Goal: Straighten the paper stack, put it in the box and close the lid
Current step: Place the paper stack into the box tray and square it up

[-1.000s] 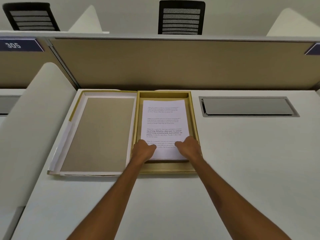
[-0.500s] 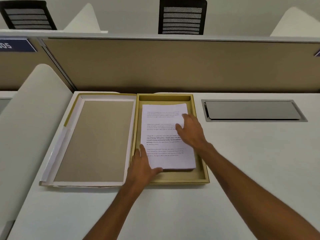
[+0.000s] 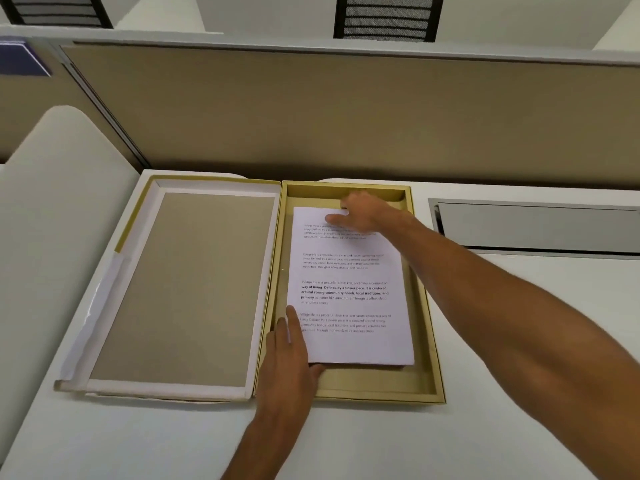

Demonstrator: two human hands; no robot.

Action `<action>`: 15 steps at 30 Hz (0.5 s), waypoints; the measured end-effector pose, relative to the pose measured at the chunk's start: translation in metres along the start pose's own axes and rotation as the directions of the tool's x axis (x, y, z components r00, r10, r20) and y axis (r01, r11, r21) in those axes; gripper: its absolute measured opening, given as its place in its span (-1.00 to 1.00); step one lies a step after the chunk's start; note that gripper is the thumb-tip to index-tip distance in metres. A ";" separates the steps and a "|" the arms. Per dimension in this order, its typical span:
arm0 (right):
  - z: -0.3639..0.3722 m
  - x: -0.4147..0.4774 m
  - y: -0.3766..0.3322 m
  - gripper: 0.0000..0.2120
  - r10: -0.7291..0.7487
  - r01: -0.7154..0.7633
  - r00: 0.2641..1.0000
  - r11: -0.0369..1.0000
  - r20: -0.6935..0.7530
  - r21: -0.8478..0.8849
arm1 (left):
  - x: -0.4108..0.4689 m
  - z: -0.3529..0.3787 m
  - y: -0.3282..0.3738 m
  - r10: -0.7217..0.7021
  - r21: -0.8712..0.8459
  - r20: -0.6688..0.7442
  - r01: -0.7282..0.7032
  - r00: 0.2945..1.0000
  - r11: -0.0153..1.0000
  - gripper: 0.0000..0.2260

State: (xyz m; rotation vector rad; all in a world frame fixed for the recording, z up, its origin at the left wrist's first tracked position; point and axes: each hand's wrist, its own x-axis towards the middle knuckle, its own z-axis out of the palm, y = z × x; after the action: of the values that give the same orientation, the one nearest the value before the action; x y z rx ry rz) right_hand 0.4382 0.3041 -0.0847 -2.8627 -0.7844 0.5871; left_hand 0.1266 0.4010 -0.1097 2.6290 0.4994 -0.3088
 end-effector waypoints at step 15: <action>0.010 -0.017 -0.002 -0.29 -0.026 0.018 0.993 0.997 -0.114 -0.074 | 0.003 -0.010 0.003 -0.033 0.019 0.065 0.032 0.997 0.999 0.05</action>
State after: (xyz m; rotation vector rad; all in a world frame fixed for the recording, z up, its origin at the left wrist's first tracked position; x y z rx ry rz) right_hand 0.4199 0.2976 -0.0873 -2.9178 -0.8345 0.3952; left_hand 0.1317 0.4042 -0.1008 2.6212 0.5198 -0.4093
